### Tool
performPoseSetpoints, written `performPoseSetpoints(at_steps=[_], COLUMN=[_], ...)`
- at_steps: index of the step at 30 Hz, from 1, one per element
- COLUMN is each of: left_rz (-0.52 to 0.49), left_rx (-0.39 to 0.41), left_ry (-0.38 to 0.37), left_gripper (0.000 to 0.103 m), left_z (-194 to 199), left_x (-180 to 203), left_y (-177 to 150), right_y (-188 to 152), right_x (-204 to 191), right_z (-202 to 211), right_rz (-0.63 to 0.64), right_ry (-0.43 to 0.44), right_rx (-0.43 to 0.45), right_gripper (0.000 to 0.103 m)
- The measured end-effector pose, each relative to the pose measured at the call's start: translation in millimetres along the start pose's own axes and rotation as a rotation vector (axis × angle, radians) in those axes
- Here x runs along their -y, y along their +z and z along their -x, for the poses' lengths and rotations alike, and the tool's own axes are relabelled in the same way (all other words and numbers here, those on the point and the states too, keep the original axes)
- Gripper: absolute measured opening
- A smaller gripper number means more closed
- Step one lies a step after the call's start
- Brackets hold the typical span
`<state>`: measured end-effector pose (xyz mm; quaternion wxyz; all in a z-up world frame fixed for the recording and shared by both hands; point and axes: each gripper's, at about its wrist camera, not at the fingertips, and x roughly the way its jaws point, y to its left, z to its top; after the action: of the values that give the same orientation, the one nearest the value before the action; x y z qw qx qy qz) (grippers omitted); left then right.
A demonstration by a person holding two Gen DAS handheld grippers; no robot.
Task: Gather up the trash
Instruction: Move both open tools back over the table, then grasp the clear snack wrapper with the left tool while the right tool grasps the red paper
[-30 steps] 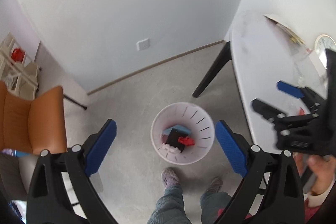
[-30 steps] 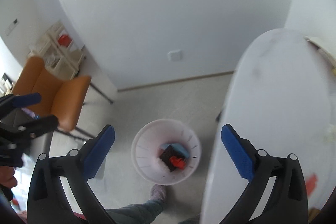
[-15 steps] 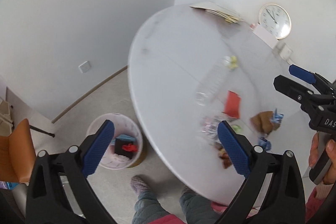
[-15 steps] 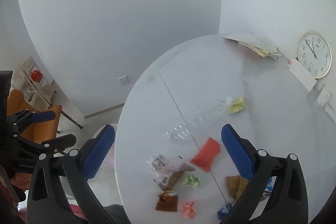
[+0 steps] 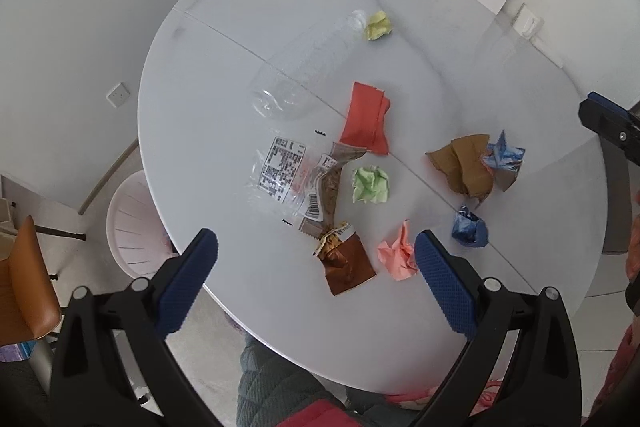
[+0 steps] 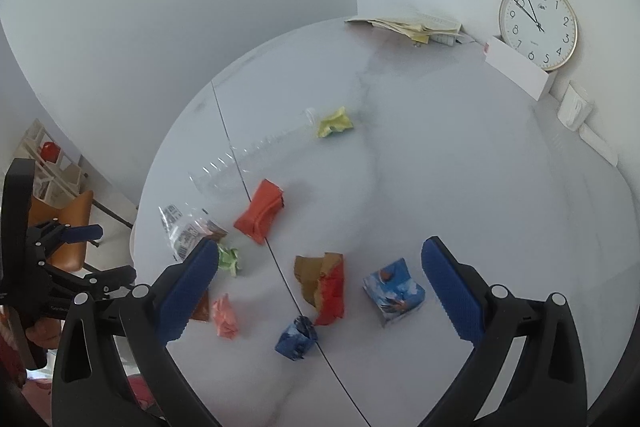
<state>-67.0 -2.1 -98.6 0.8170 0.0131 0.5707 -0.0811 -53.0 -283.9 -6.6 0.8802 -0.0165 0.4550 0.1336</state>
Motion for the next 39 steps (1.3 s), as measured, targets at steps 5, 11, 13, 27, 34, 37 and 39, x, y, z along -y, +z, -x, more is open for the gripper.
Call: performPoseSetpoints(at_steps=[5,11,13,27,34,37,39], left_rz=[0.059,0.082,0.074,0.018,0.055,0.079,0.097], left_rx=[-0.003,0.011,0.0,-0.069,-0.037,-0.008,0.007], left_ry=[0.02,0.084,0.108,0.11,0.087,0.083,0.082], left_gripper=[0.094,0.094,0.094,0.043,0.037,0.037,0.037], left_z=[-14.4,-46.3,-61.7,-100.2,-86.5,-71.2,-61.6], left_x=[-11.1,-14.6,-12.9,-11.6,-27.6,-35.4,-41.4], left_y=[11.4,36.7,43.9,50.0,52.8,52.4,49.0], right_y=[-7.9,1.9,7.0,26.5,18.8,17.5,15.9], right_x=[16.5,8.7,4.9,-41.6,-62.7,-64.8,-67.1], right_z=[-8.6,-26.5,-34.2,-132.1,-193.4,-205.7,-210.3], right_rz=[-0.055,-0.032,-0.034,0.056,0.046,0.026,0.033], right_ry=[0.027,0.056,0.072,0.138,0.1,0.077,0.056], right_rx=[-0.005,-0.008,-0.011,-0.155,-0.238,-0.256,-0.264], right_gripper=[0.101,0.101,0.101,0.101,0.1,0.085,0.074])
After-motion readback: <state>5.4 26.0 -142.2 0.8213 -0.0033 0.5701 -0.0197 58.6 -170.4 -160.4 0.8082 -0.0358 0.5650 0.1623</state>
